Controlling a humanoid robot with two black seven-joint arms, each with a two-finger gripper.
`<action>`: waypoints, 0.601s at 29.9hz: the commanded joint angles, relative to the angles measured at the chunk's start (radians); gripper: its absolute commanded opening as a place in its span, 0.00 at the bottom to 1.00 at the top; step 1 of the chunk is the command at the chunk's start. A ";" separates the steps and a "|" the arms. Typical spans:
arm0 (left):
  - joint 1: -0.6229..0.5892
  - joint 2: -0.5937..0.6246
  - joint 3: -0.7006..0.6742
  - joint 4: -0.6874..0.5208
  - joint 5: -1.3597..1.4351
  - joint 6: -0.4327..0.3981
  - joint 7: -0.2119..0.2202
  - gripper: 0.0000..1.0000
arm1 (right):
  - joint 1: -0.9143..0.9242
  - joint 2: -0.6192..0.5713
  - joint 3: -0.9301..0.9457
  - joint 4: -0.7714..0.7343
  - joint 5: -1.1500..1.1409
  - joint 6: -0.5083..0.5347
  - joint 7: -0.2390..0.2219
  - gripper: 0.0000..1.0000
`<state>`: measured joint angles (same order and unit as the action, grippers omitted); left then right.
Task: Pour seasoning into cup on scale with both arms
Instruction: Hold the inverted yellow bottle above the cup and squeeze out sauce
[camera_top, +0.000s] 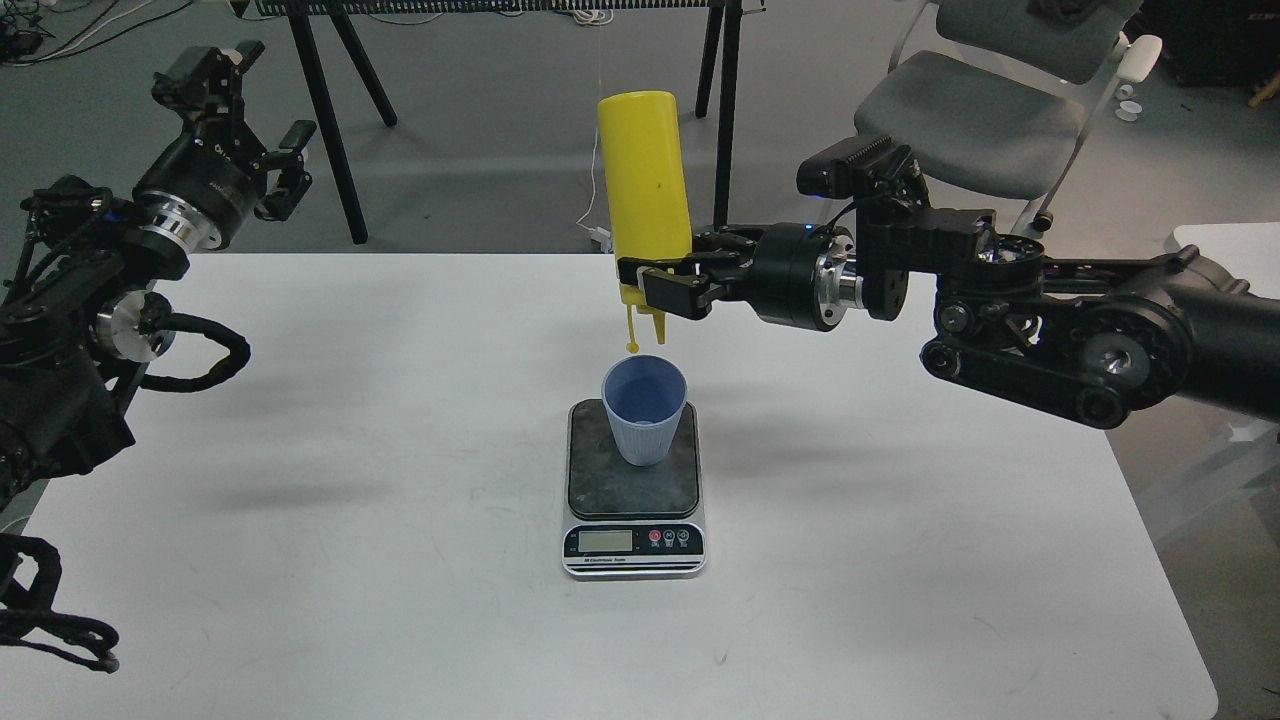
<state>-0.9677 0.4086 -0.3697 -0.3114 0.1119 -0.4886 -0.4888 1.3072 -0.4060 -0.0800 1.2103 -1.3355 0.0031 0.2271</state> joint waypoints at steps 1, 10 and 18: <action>0.000 0.001 0.000 0.000 0.000 0.000 0.000 0.89 | 0.006 0.001 -0.003 -0.003 -0.031 0.000 0.000 0.14; 0.000 -0.002 0.000 0.000 0.000 0.000 0.000 0.89 | 0.018 0.004 -0.003 -0.008 -0.071 -0.003 -0.008 0.14; -0.002 -0.001 0.000 0.000 0.000 0.000 0.000 0.89 | 0.018 0.016 -0.003 -0.009 -0.082 -0.011 -0.006 0.14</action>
<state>-0.9700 0.4077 -0.3696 -0.3114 0.1119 -0.4887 -0.4888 1.3252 -0.3919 -0.0829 1.2012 -1.4091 -0.0059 0.2202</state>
